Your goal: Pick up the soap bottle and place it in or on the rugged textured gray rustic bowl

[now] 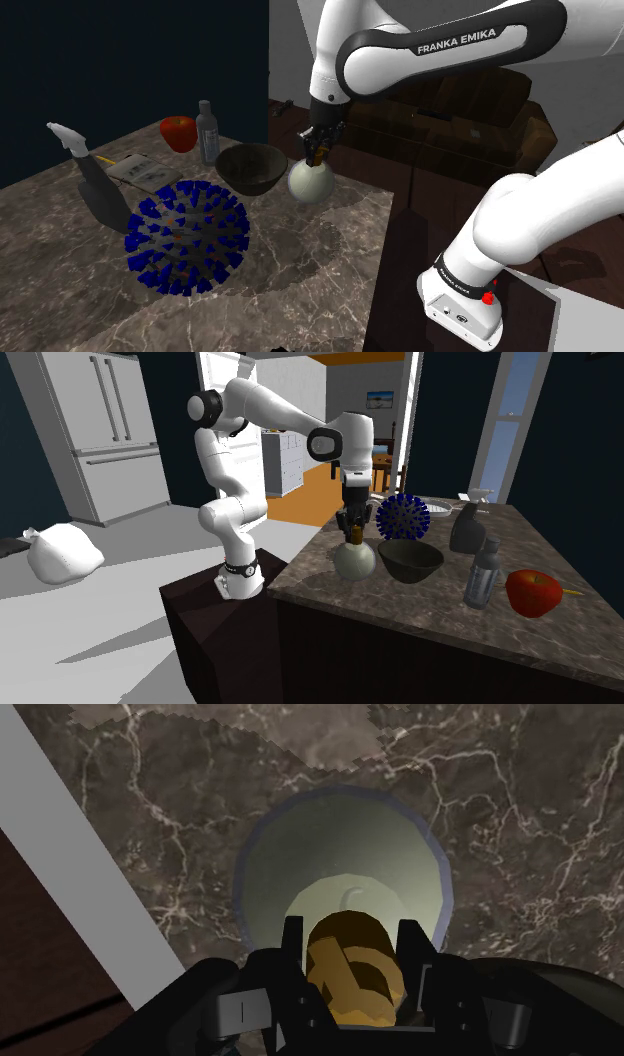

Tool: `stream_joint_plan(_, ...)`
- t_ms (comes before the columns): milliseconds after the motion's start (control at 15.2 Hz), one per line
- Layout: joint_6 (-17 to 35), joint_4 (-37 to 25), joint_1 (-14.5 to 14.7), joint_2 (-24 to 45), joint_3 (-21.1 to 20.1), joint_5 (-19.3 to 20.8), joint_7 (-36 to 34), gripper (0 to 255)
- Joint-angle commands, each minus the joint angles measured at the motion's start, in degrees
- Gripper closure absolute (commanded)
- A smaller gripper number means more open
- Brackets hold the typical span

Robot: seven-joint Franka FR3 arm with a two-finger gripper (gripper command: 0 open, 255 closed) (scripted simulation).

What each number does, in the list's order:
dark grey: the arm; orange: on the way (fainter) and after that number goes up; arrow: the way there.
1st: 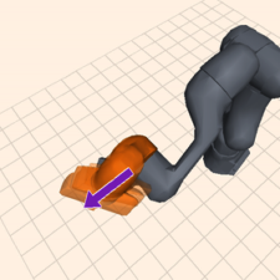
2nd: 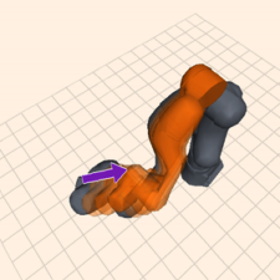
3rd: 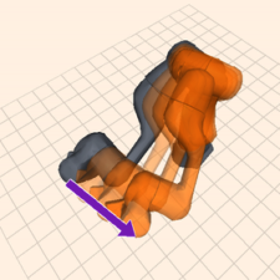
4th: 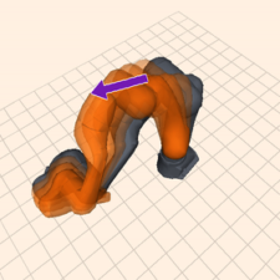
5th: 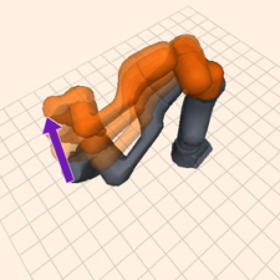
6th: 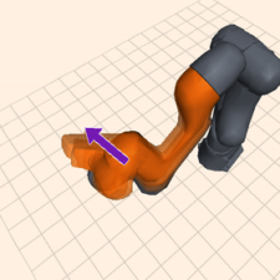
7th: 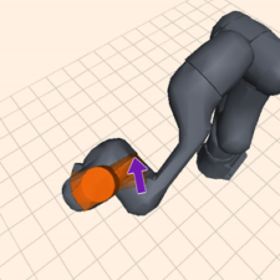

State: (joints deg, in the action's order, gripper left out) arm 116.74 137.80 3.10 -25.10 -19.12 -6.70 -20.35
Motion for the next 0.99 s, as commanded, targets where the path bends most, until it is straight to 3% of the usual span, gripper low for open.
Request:
stream_joint_plan(0,0.0,0.01,0.0,0.01,0.0,0.01,0.0,255)
stream_joint_plan(396,0.01,0.02,0.0,0.0,0.0,0.0,0.0,255)
stream_joint_plan(924,-6.41,-5.18,-0.13,-1.23,0.77,0.22,0.23,255)
